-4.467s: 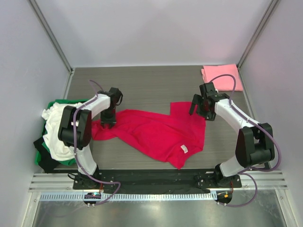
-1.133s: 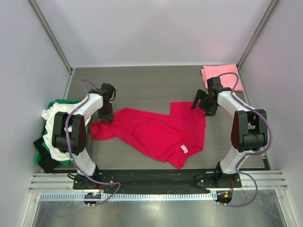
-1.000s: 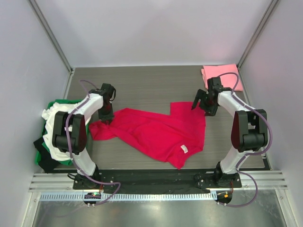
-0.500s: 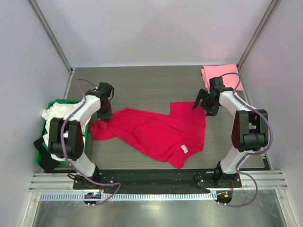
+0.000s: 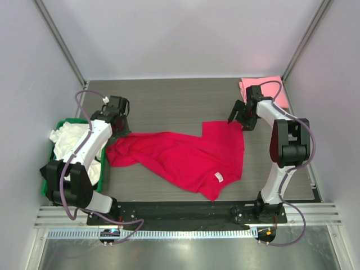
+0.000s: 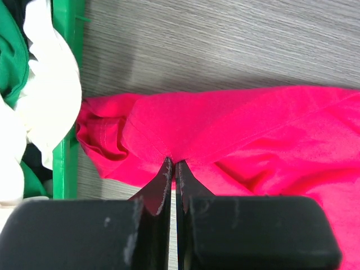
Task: Fold and stack the t-shirts
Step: Flatten the tshirt out
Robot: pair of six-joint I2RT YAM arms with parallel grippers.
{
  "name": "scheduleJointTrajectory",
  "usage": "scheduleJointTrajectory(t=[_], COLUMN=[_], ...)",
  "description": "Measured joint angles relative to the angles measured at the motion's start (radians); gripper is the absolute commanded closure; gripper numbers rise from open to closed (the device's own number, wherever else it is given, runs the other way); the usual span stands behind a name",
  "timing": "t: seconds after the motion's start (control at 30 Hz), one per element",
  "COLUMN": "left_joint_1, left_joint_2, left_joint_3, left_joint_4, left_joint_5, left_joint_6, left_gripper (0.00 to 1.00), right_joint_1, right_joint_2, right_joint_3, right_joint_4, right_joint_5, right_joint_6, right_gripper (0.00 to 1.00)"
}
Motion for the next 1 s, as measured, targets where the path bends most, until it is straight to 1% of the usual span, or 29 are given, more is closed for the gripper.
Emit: scheduleJointTrajectory(t=[0.2, 0.4, 0.67, 0.77, 0.87, 0.9, 0.97, 1.0], left_joint_1=[0.000, 0.000, 0.000, 0.000, 0.000, 0.000, 0.000, 0.000], left_joint_2=[0.000, 0.001, 0.009, 0.010, 0.012, 0.013, 0.016, 0.016], left_joint_3=[0.000, 0.000, 0.000, 0.000, 0.000, 0.000, 0.000, 0.000], left_joint_4=[-0.002, -0.003, -0.005, -0.007, -0.009, -0.010, -0.011, -0.011], left_joint_5=[0.000, 0.002, 0.002, 0.002, 0.002, 0.002, 0.001, 0.001], left_joint_6=[0.000, -0.001, -0.001, -0.001, -0.001, -0.001, -0.001, -0.001], left_gripper=[1.00, 1.00, 1.00, 1.00, 1.00, 1.00, 1.00, 1.00], right_joint_1=[-0.001, -0.001, 0.005, 0.017, 0.033, 0.038, 0.044, 0.045], right_joint_2=[0.121, 0.182, 0.220, 0.219, 0.208, 0.203, 0.193, 0.191], right_joint_3=[0.096, 0.203, 0.231, 0.222, 0.199, 0.190, 0.171, 0.163], right_joint_4=[-0.015, -0.015, -0.018, -0.007, 0.018, 0.025, 0.040, 0.046], right_joint_5=[0.043, 0.148, 0.189, 0.190, 0.184, 0.180, 0.171, 0.167], right_joint_6=[-0.006, -0.027, -0.044, -0.048, -0.053, -0.055, -0.059, -0.059], right_gripper=[0.23, 0.28, 0.35, 0.43, 0.55, 0.63, 0.72, 0.82])
